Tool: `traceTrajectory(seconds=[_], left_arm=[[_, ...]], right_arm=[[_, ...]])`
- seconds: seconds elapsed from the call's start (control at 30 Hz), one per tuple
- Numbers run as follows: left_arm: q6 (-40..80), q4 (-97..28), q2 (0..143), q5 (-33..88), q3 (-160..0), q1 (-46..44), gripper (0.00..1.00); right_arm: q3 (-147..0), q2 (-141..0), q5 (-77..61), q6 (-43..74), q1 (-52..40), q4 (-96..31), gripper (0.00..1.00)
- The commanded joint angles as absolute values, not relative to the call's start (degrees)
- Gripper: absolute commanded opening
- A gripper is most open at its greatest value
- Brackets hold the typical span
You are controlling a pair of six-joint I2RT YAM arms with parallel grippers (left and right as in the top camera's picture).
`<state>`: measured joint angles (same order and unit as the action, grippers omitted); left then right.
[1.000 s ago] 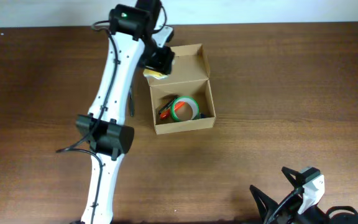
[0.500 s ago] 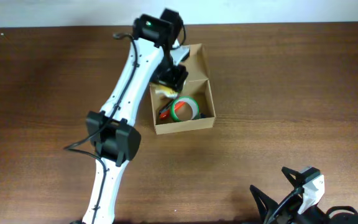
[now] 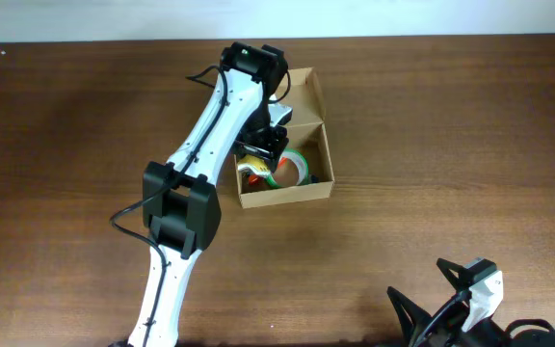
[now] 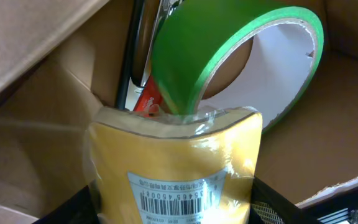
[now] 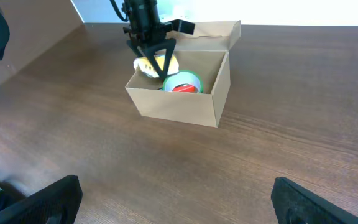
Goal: Pack container
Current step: 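Carry the yellow pad into the cardboard box and lower it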
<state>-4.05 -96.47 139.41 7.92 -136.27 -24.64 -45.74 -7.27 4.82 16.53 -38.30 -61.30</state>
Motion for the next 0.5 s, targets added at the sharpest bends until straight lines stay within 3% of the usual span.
traceTrajectory(seconds=[0.0,0.07,0.33,0.47], left_arm=[[-4.8,-96.7,138.2,7.0,-135.8,-24.9,0.63],[-4.8,-96.7,138.2,7.0,-135.8,-24.9,0.64],[-4.8,-96.7,138.2,7.0,-135.8,-24.9,1.00],[-4.8,-96.7,138.2,7.0,-135.8,-24.9,0.99]], right_arm=[[-45.5,-6.8,4.7,17.0,-38.6,-61.1,0.99],[-45.5,-6.8,4.7,17.0,-38.6,-61.1,0.99],[-45.5,-6.8,4.7,17.0,-38.6,-61.1,0.99],[-45.5,-6.8,4.7,17.0,-38.6,-61.1,0.99]])
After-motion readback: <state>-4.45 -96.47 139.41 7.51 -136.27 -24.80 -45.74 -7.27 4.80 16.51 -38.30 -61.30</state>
